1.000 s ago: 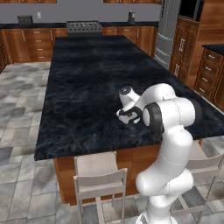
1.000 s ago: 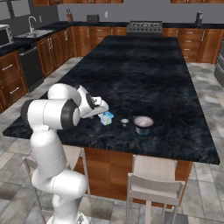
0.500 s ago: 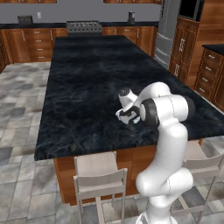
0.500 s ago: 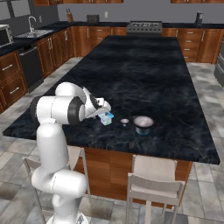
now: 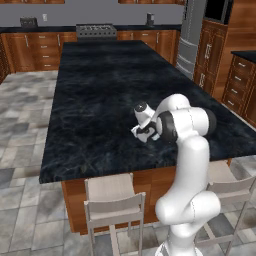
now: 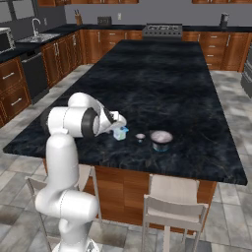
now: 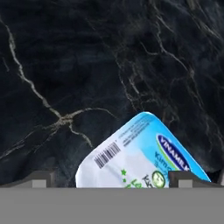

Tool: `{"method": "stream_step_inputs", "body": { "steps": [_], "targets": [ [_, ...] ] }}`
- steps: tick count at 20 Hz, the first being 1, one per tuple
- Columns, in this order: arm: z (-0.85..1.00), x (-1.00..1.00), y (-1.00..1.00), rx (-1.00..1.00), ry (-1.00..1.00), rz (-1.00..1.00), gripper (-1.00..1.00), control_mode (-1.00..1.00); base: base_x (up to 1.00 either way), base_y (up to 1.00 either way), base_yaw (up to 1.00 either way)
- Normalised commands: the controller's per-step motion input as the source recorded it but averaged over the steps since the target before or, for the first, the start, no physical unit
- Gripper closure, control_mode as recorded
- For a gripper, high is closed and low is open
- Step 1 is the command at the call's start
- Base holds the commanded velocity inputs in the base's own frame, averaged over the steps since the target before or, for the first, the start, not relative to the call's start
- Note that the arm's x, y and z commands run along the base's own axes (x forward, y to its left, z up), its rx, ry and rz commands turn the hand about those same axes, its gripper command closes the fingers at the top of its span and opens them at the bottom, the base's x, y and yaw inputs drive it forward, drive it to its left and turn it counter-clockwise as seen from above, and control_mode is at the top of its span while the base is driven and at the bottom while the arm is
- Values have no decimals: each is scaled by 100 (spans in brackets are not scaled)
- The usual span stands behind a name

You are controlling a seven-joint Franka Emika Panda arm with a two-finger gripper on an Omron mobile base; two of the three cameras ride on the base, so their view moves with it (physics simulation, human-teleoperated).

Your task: Stack the yogurt containers by placing the smaller containers on top of the larger containers.

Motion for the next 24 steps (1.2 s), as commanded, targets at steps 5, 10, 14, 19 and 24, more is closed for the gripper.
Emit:
{"method": "stream_step_inputs", "body": {
  "steps": [5, 10, 14, 19, 24],
  "targets": [
    [-26, 15, 0, 0, -3, 0, 100, -100, 0, 0, 0],
    [-11, 5, 0, 0, -1, 0, 100, -100, 0, 0, 0],
    [0, -1, 1, 0, 0, 2, 100, -100, 0, 0, 0],
    [8, -7, 0, 0, -8, 0, 100, -100, 0, 0, 0],
    [25, -10, 0, -4, -16, 0, 100, -100, 0, 0, 0]
  ]
}}
